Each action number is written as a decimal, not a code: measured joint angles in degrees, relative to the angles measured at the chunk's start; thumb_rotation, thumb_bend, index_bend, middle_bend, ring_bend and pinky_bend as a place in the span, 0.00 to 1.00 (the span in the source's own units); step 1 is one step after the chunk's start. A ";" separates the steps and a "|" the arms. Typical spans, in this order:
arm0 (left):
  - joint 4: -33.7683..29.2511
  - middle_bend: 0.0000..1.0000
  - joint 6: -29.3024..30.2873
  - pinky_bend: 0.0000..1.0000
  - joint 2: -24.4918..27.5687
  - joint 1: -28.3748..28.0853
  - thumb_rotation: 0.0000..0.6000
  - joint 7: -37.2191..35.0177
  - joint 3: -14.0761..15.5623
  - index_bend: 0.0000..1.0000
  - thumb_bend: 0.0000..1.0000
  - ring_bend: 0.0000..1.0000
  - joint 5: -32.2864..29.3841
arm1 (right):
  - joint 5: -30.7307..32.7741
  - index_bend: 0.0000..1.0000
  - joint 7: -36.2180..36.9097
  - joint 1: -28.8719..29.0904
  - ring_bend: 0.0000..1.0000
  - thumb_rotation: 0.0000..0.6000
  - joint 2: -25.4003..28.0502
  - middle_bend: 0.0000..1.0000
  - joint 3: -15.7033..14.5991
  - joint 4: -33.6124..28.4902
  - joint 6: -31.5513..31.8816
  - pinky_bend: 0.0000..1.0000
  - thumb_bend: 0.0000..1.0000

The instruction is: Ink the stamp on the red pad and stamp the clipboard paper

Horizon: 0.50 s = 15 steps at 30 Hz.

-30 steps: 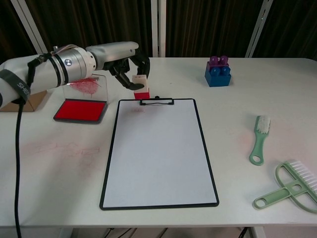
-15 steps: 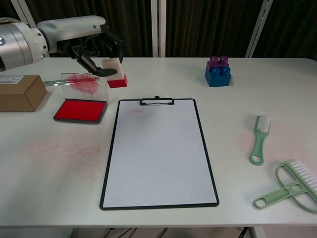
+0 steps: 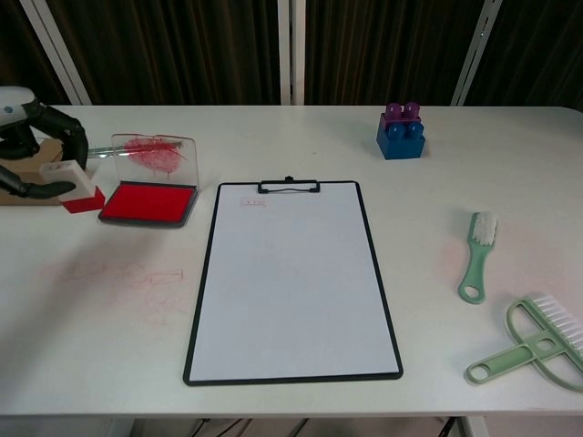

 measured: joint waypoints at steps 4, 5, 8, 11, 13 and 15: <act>2.22 0.68 0.88 1.00 -1.61 2.02 1.00 -1.90 1.05 0.67 0.42 1.00 1.18 | -0.16 0.00 -0.87 0.04 0.00 1.00 0.22 0.00 -0.07 -0.80 0.20 0.00 0.39; 2.86 0.68 1.04 1.00 -2.24 2.38 1.00 -2.33 1.29 0.67 0.42 1.00 1.53 | -0.17 0.00 -1.07 0.02 0.00 1.00 0.33 0.00 -0.08 -0.99 0.27 0.00 0.39; 4.53 0.67 1.25 1.00 -3.90 3.03 1.00 -2.81 1.87 0.66 0.42 1.00 2.61 | -0.07 0.00 -1.36 -0.15 0.00 1.00 0.64 0.00 -0.13 -1.32 0.42 0.00 0.39; 6.49 0.67 1.47 1.00 -5.75 3.57 1.00 -2.46 2.22 0.66 0.42 1.00 3.58 | 0.11 0.00 -1.42 -0.31 0.00 1.00 0.89 0.00 -0.14 -1.52 0.51 0.00 0.39; 7.70 0.67 1.36 1.00 -6.88 3.86 1.00 -2.19 2.35 0.66 0.42 1.00 3.85 | 0.13 0.00 -1.40 -0.39 0.00 1.00 0.96 0.00 -0.16 -1.57 0.59 0.00 0.39; 9.13 0.66 1.00 1.00 -7.98 4.11 1.00 -1.68 2.43 0.65 0.41 1.00 4.00 | 0.15 0.00 -1.35 -0.44 0.00 1.00 0.97 0.00 -0.20 -1.58 0.61 0.00 0.39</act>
